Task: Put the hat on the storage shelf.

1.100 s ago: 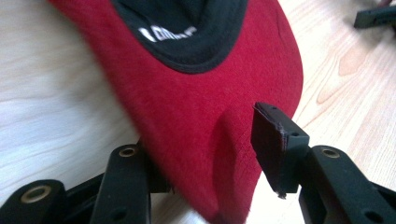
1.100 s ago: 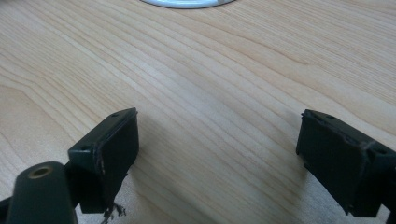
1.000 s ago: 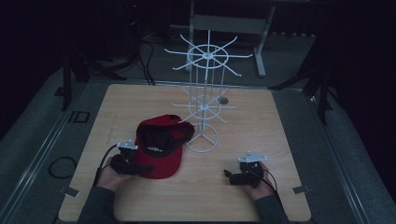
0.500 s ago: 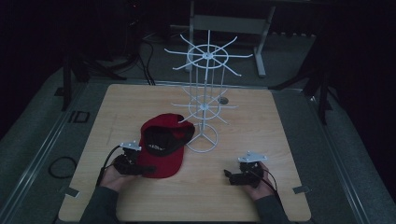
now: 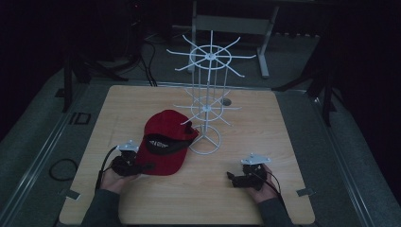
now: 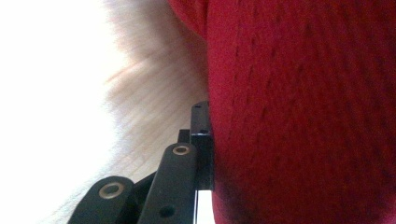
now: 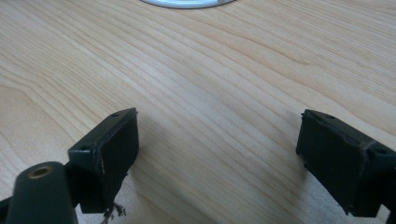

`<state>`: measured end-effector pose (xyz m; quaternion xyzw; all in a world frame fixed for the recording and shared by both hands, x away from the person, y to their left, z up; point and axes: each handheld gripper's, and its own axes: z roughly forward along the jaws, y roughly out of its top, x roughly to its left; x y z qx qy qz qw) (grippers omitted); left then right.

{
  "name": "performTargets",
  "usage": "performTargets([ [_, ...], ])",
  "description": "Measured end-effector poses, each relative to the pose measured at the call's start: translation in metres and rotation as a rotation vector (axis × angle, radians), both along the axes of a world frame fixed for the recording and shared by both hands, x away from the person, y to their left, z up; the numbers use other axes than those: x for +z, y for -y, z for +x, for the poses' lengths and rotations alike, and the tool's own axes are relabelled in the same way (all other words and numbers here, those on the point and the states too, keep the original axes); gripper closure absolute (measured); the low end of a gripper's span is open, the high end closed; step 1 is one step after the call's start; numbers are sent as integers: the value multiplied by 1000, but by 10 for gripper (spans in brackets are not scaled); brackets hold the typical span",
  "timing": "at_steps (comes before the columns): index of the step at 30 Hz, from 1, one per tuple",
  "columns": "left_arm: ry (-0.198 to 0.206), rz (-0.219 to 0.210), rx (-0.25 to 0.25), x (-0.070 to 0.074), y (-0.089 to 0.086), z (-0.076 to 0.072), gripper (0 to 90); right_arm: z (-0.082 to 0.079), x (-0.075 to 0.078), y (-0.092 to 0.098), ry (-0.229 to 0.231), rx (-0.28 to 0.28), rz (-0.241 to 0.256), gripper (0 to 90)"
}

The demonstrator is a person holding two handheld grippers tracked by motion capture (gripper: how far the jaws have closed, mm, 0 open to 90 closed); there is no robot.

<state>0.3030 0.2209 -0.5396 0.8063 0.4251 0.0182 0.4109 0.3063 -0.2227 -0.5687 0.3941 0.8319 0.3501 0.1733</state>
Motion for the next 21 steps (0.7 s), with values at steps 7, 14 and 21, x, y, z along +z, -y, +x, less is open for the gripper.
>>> performTargets([
  [7,18,1,45,1,-4,0,841,0,0,0,0,0,0,129],
  [14,45,0,106,4,-12,0,843,0,0,0,0,0,0,129],
  [21,91,-22,156,16,-22,-5,843,0,0,0,0,0,0,129],
])
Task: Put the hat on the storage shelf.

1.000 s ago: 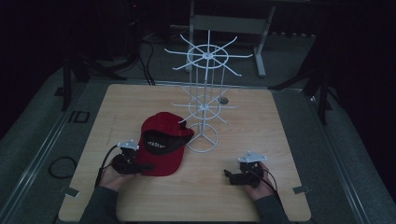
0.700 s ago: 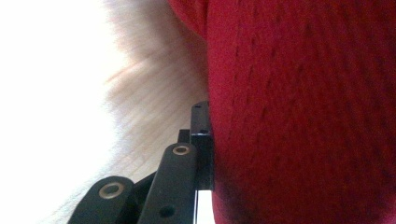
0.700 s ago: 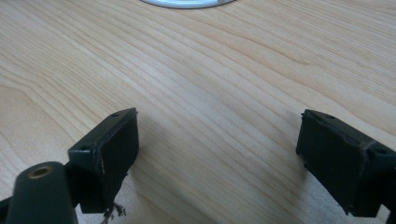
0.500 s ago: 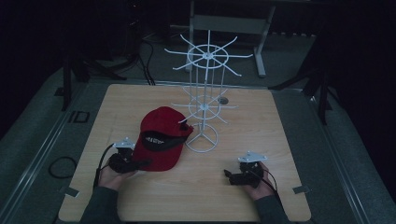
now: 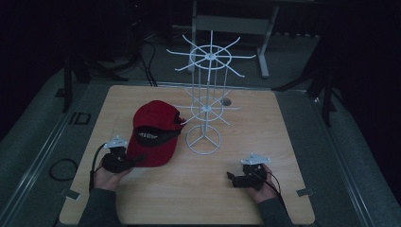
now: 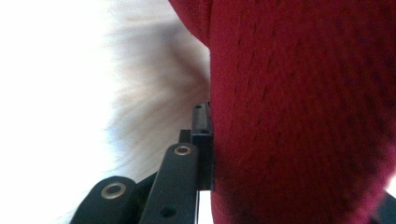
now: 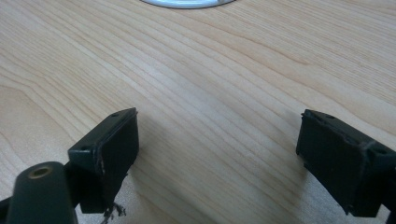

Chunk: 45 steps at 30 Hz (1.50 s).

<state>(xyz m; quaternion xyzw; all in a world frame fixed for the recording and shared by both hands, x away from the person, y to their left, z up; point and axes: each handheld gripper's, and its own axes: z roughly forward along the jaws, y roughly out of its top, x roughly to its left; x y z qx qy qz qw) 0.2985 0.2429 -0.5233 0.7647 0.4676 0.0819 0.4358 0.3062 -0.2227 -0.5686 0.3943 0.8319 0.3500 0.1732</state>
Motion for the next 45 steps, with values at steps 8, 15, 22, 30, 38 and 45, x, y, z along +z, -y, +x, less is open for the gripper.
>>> performTargets([
  [8,51,-31,64,15,-14,-2,843,0,0,0,0,0,0,129],
  [15,101,-65,95,32,-18,-1,842,0,0,0,1,1,0,129],
  [22,156,-91,104,49,-17,-1,841,0,0,0,0,1,-2,129],
  [30,220,-120,128,69,-14,-1,842,0,0,0,-1,0,0,129],
  [38,253,-125,134,80,-11,0,842,0,0,0,-1,-2,2,129],
  [45,266,-137,131,84,-11,1,841,0,0,0,-1,-2,2,129],
])
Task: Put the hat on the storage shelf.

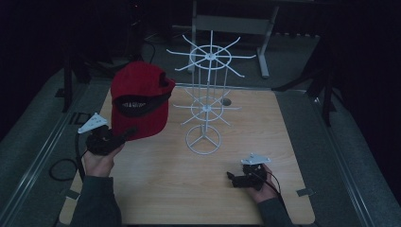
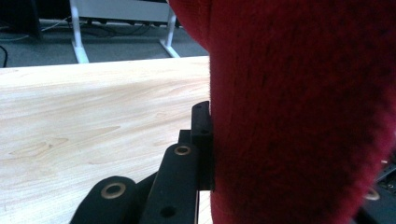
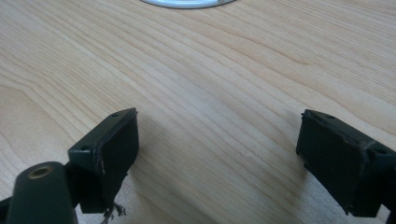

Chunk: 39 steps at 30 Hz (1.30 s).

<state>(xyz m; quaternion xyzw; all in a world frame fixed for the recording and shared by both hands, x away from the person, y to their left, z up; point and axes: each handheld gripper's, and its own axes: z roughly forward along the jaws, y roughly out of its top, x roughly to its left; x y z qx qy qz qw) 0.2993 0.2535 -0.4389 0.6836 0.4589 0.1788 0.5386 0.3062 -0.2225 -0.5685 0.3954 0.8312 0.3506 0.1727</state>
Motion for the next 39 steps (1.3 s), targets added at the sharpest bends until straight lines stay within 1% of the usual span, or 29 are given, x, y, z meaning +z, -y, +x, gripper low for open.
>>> performTargets([
  [7,25,-19,8,7,0,0,841,0,0,0,1,0,-1,129],
  [14,43,-13,-1,14,0,0,841,0,0,0,1,0,0,129],
  [22,64,-36,10,20,0,-1,840,0,0,0,2,1,-1,129],
  [29,85,-40,5,28,1,-2,841,0,0,0,2,1,-2,129],
  [35,103,-49,13,33,2,-2,841,0,0,0,1,1,-1,129],
  [39,115,-44,26,35,2,-2,841,0,0,0,1,1,-1,129],
])
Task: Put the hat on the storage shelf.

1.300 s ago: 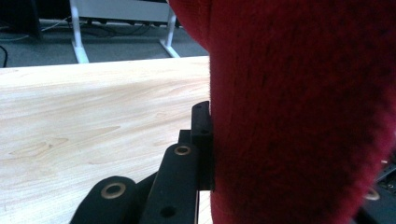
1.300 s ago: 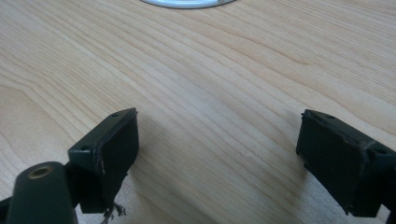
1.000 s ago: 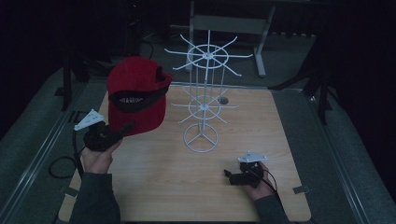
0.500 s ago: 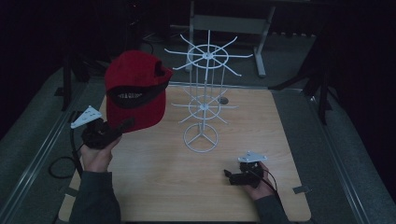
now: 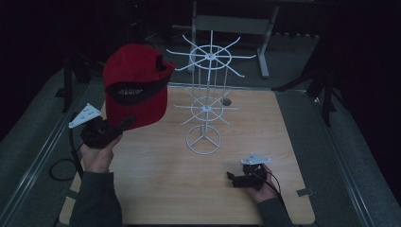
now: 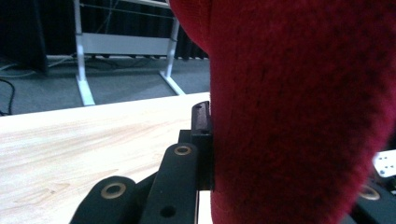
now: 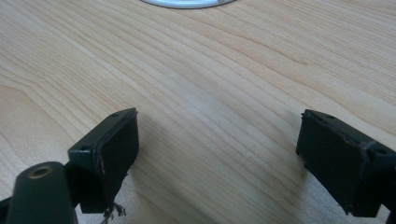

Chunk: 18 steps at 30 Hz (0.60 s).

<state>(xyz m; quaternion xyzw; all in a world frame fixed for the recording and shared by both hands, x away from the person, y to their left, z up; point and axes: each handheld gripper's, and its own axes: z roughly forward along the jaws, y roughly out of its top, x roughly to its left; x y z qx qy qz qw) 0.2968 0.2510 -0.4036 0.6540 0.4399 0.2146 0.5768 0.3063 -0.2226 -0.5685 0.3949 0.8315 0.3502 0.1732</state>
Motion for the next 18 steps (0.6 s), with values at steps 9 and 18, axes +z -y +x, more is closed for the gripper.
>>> performTargets([
  [9,14,-15,3,1,2,0,841,0,0,0,0,0,0,129],
  [18,28,-32,8,4,4,-1,841,0,0,0,0,0,0,129],
])
